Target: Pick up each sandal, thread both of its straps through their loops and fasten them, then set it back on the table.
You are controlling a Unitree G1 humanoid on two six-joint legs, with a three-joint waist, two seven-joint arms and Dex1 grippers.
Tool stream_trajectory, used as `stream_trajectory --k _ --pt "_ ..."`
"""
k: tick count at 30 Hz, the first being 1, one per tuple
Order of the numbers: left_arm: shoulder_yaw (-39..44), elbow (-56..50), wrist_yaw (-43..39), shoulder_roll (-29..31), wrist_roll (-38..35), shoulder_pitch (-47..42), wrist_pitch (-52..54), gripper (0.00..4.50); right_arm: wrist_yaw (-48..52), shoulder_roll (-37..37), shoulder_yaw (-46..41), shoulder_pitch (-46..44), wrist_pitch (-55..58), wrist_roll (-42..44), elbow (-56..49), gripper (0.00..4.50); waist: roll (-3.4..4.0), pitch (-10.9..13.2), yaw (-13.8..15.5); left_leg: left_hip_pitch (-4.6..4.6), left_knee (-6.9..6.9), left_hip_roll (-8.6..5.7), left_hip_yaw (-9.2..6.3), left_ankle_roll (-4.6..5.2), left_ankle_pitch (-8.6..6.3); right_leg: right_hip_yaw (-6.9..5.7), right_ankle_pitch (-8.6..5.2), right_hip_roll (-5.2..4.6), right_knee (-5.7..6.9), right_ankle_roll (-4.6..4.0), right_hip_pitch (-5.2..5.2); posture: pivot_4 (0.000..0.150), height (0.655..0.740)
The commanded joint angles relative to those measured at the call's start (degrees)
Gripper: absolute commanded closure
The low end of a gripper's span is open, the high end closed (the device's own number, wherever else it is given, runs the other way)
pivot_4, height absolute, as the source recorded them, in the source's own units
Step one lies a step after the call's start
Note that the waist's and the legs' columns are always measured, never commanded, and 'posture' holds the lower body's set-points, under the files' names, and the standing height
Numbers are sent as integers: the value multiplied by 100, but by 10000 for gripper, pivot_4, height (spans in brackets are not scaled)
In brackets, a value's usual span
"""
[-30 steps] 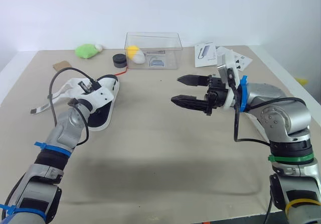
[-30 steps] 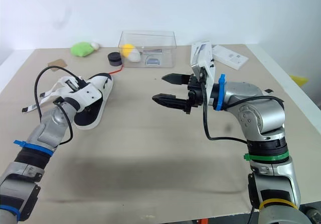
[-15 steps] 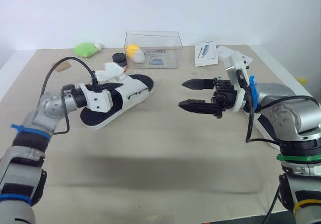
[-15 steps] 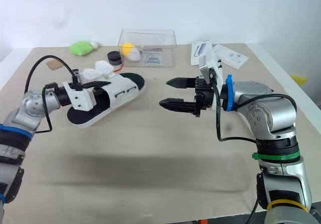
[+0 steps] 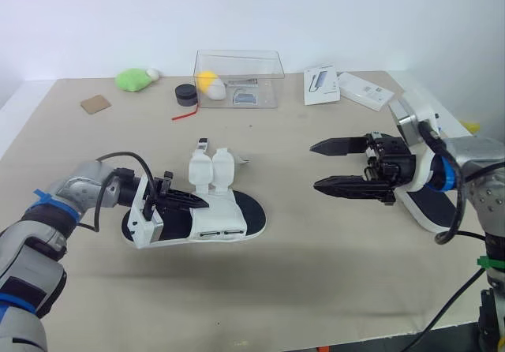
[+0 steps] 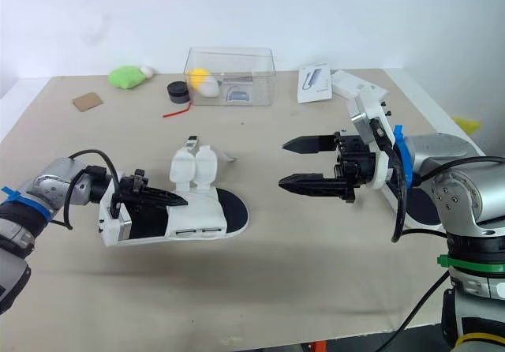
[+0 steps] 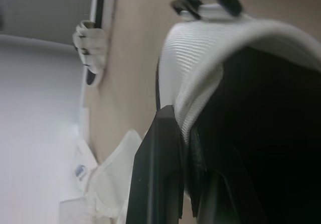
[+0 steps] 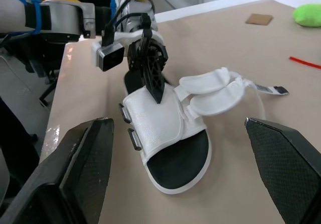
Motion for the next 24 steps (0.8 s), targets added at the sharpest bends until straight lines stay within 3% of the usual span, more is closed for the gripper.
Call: stream_trajectory --k 1,18,22,24 --pt "-99 -96 260 96 -239 -67 -216 44811 61 -109 -87 96 -70 44 -305 0 0 0 -2 0 0 0 0 0 0 2 0 0 1 0 0 1500 7400" --pt "-245 68 592 28 110 107 -147 44811 90 -64 209 91 -212 -180 -296 0 0 0 1 -2 2 -2 4 0 0 0 -1 0 1 1 0 1500 7400" --pt "-278 75 647 70 121 100 -153 32040 90 -65 236 98 -231 -189 -299 0 0 0 2 0 3 -2 5 0 0 0 -1 0 1 1 1 1500 7400" --pt "-304 -1 588 150 -45 124 65 22224 68 -54 247 123 -243 -198 -325 0 0 0 2 -1 3 -2 4 0 0 0 -1 0 1 1 1 1500 7400"
